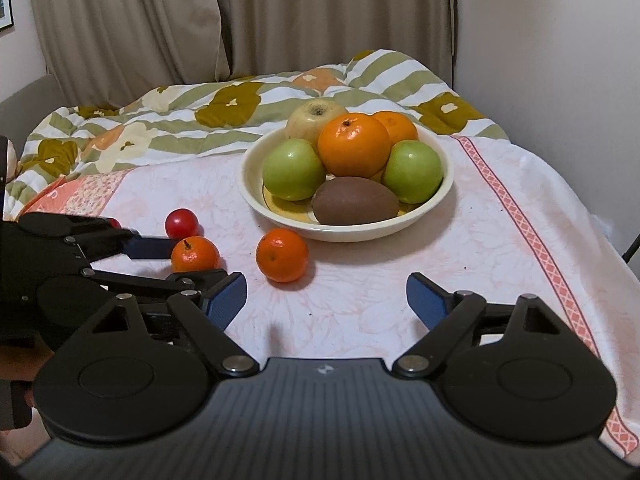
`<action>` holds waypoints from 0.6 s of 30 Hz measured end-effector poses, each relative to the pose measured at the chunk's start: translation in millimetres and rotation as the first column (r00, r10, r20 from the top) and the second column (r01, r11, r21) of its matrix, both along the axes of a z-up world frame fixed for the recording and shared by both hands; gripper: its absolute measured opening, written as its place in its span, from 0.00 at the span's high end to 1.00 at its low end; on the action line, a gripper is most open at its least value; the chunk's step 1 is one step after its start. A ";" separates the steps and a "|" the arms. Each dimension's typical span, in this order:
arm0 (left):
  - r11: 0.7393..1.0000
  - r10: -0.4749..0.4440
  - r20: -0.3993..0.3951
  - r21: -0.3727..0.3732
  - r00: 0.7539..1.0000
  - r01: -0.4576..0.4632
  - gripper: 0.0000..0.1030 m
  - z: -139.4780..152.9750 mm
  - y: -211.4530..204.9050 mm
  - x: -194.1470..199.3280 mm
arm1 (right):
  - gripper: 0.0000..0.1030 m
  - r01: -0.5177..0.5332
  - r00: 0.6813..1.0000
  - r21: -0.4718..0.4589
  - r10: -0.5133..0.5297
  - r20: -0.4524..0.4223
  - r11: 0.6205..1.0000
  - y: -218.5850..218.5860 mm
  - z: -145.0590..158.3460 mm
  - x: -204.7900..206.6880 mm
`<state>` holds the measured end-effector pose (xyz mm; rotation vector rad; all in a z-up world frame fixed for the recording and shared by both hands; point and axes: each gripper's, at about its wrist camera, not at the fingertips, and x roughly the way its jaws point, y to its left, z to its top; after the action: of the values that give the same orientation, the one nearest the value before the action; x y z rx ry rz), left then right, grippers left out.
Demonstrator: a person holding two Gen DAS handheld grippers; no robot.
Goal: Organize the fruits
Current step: 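Grasp a small mandarin with the left tool while the right tool grasps another mandarin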
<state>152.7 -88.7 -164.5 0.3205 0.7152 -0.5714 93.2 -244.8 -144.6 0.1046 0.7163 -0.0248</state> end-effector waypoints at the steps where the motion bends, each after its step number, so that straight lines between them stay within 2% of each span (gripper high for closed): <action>1: 1.000 0.002 -0.002 -0.006 1.000 -0.002 0.57 0.0 0.5 0.4 | 0.07 -0.001 1.000 0.008 0.001 -0.006 1.000 0.0 -0.8 2.2; 7: 1.000 0.005 -0.001 0.001 1.000 -0.005 0.58 1.0 0.8 -0.8 | 0.21 -0.014 0.999 0.032 0.015 -0.036 0.999 2.3 -5.8 13.9; 13: 1.000 0.025 -0.003 0.005 1.000 -0.025 0.58 2.8 10.1 -3.0 | 0.29 -0.035 0.998 0.034 0.037 -0.045 0.999 10.3 -9.8 26.6; 18: 0.999 0.054 -0.002 0.009 0.999 -0.054 0.58 4.0 19.1 -6.8 | 0.30 -0.046 0.998 0.035 0.048 -0.047 0.998 16.6 -12.7 36.8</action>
<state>145.9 -69.6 -160.5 0.3076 0.7269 -0.5181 130.0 -228.2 -157.3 0.1203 0.7666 0.0298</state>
